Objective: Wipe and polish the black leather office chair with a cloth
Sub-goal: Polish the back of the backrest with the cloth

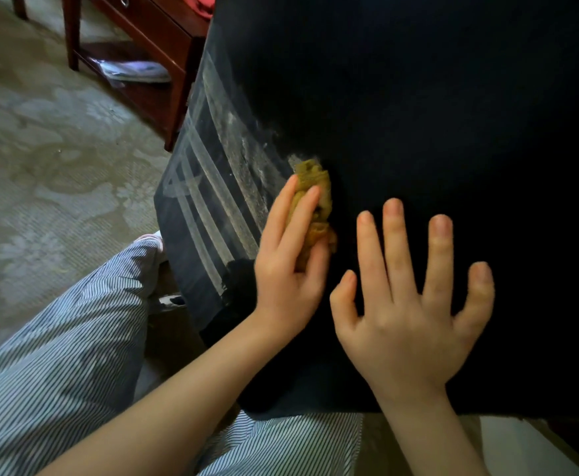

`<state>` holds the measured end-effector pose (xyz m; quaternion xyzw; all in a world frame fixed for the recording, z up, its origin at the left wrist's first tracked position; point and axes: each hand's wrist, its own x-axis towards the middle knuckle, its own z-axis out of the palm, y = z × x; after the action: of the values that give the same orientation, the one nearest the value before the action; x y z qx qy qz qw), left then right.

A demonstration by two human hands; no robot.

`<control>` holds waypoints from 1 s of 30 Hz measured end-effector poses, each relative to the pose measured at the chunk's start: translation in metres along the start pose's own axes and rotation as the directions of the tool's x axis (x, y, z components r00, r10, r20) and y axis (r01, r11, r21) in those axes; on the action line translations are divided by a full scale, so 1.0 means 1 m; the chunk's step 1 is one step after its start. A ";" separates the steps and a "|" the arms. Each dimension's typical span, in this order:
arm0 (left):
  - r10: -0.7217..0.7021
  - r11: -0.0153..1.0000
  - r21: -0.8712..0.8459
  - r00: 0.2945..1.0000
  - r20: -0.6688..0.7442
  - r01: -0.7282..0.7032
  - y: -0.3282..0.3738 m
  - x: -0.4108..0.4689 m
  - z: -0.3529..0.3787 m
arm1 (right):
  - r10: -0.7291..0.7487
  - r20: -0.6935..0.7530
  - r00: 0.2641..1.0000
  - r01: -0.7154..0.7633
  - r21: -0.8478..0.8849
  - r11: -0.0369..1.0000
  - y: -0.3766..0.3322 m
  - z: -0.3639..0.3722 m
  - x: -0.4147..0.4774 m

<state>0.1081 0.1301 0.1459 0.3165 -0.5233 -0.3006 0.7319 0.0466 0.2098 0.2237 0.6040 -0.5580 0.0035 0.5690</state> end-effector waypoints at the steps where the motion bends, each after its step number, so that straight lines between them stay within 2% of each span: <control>1: -0.038 0.999 0.016 0.999 0.017 0.038 -0.013 -0.008 -0.006 | -0.007 0.002 1.000 0.007 -0.023 1.000 0.000 0.002 0.000; 4: -0.210 0.975 0.078 0.978 0.014 0.208 -0.048 -0.037 -0.023 | -0.022 -0.020 1.000 0.021 -0.028 0.999 -0.002 0.005 0.000; 7: -0.384 0.915 0.112 0.921 -0.061 0.389 -0.061 -0.055 -0.028 | -0.045 -0.042 0.998 0.044 -0.022 0.999 0.000 0.006 -0.001; 11: -0.490 0.862 0.052 0.855 -0.172 0.504 -0.045 -0.050 -0.016 | -0.061 -0.028 0.998 0.060 -0.032 0.998 0.000 0.008 -0.002; 13: -0.496 0.862 0.019 0.850 -0.178 0.507 -0.029 -0.040 -0.009 | -0.062 -0.026 0.998 0.061 -0.035 0.998 0.001 0.008 -0.004; 16: -0.417 0.908 -0.021 0.896 -0.153 0.419 -0.004 -0.015 0.002 | -0.076 -0.022 0.997 0.076 -0.032 0.997 0.004 0.010 -0.006; 22: -0.123 0.988 -0.100 0.991 -0.048 0.118 0.049 0.040 0.016 | -0.059 -0.039 0.997 0.058 -0.026 0.998 0.009 0.009 -0.008; 26: 0.096 0.987 -0.130 0.995 0.034 -0.091 0.053 0.054 0.018 | -0.036 -0.007 0.999 0.036 -0.058 0.998 0.011 0.007 -0.012; 30: 0.163 0.981 -0.106 0.986 -0.025 -0.165 0.027 0.051 0.017 | -0.074 0.016 0.997 0.075 -0.081 0.994 0.009 0.007 -0.003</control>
<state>0.1086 0.1051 0.2000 0.2347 -0.5247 -0.2647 0.7743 0.0352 0.2092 0.2252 0.6007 -0.5385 -0.0441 0.5893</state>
